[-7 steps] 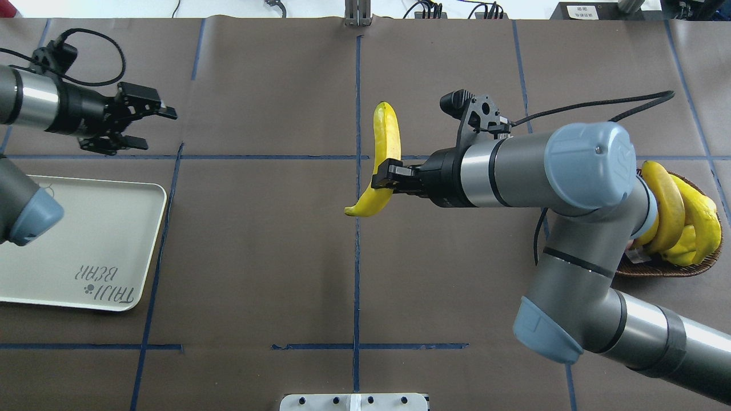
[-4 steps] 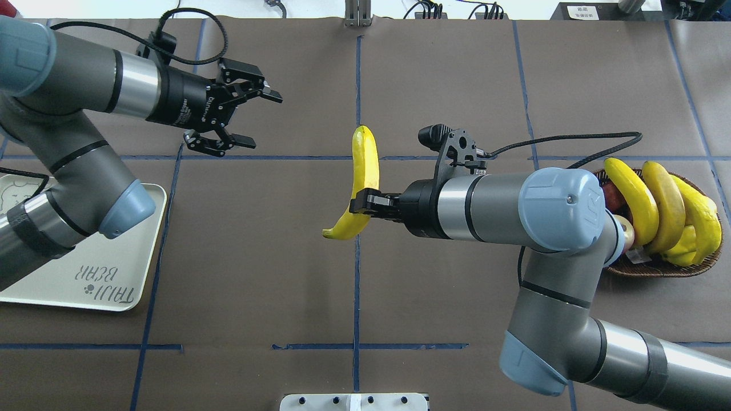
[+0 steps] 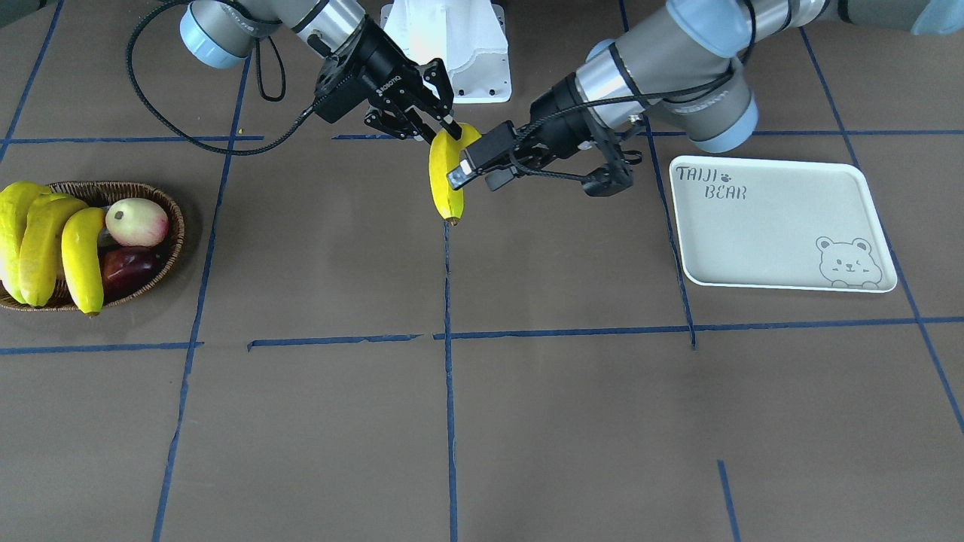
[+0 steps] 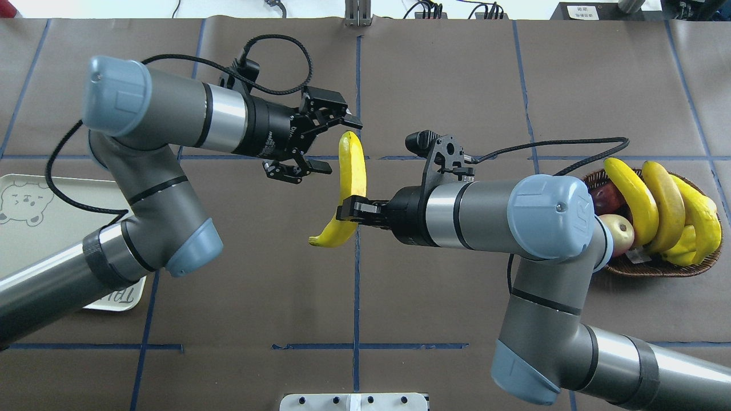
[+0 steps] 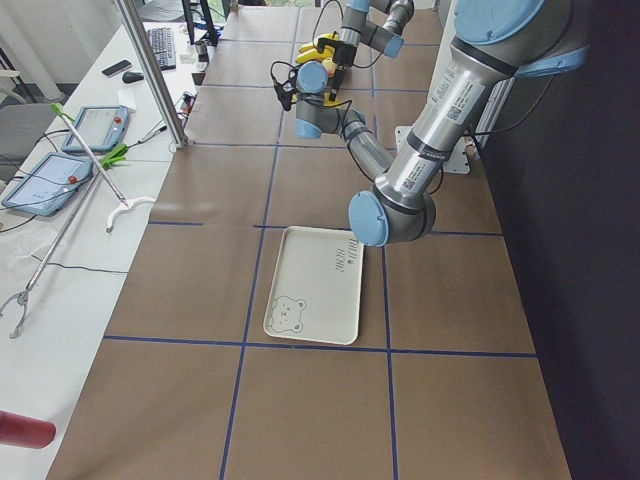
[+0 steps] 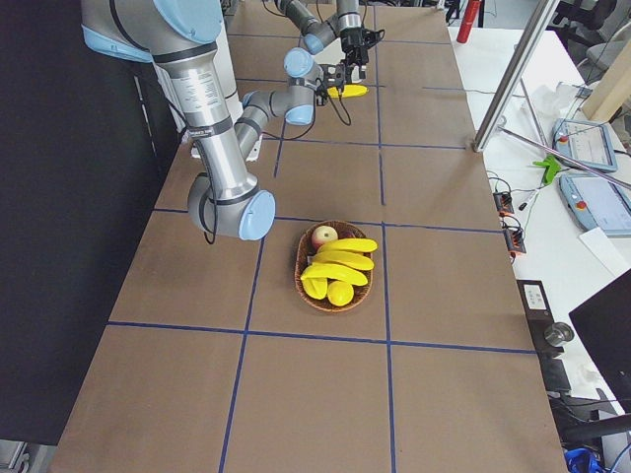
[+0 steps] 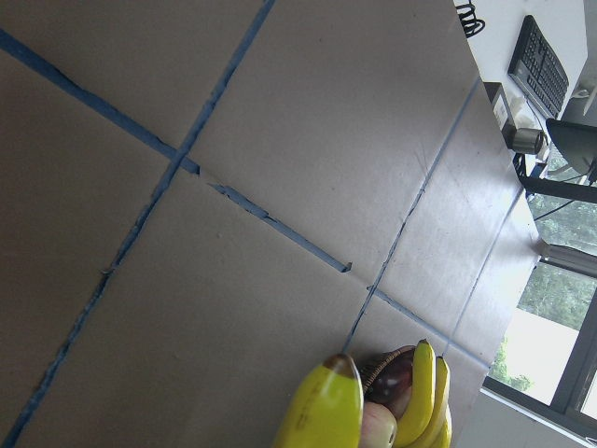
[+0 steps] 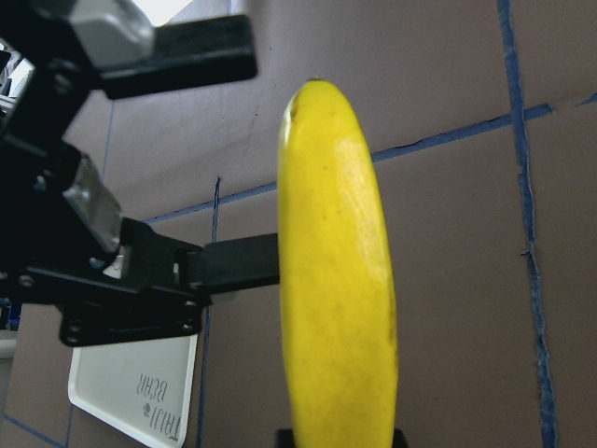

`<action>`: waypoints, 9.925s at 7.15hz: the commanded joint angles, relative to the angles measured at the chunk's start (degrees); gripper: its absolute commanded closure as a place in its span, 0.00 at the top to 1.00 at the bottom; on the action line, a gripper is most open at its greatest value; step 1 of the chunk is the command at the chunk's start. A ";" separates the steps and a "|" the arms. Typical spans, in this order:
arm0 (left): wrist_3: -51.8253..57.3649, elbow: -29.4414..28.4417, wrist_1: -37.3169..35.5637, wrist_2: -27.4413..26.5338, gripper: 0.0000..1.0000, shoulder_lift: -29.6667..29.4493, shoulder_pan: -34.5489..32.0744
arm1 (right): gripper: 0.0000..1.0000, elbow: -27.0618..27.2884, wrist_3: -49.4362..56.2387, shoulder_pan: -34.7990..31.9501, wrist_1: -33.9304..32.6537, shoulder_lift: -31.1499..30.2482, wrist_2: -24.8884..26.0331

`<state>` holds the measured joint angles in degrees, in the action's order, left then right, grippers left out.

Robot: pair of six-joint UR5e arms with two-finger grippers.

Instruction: Transfer all bananas from basket to plate

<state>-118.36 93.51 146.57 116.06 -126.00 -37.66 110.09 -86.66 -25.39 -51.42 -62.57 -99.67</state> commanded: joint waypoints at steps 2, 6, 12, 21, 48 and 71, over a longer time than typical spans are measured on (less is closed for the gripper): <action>2.35 -0.87 -0.05 -3.13 0.84 -0.21 2.76 | 0.02 0.13 -0.18 -0.01 0.00 -0.01 0.01; 1.82 -0.78 -0.14 -3.13 0.00 0.23 2.50 | 0.20 0.39 -0.09 -0.10 -0.09 -0.36 -0.17; 2.61 -0.87 -0.67 -2.60 0.00 3.02 0.14 | 1.00 2.23 -0.09 -1.15 -0.17 -0.36 -0.61; 57.17 -1.91 -3.22 7.60 0.00 44.33 -21.23 | 1.00 5.05 15.88 -21.53 -17.57 -5.89 -22.14; 44.80 6.07 -9.19 9.97 1.00 33.45 -19.29 | 0.99 -3.39 58.62 -38.69 -21.71 -40.35 -29.61; 2.44 2.65 -8.50 4.34 0.98 4.03 -7.79 | 0.01 -1.63 1.58 3.15 -0.18 2.54 6.94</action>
<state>-114.87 96.17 137.75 120.57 -119.37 -46.76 109.43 -84.47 -24.53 -53.87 -60.15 -95.28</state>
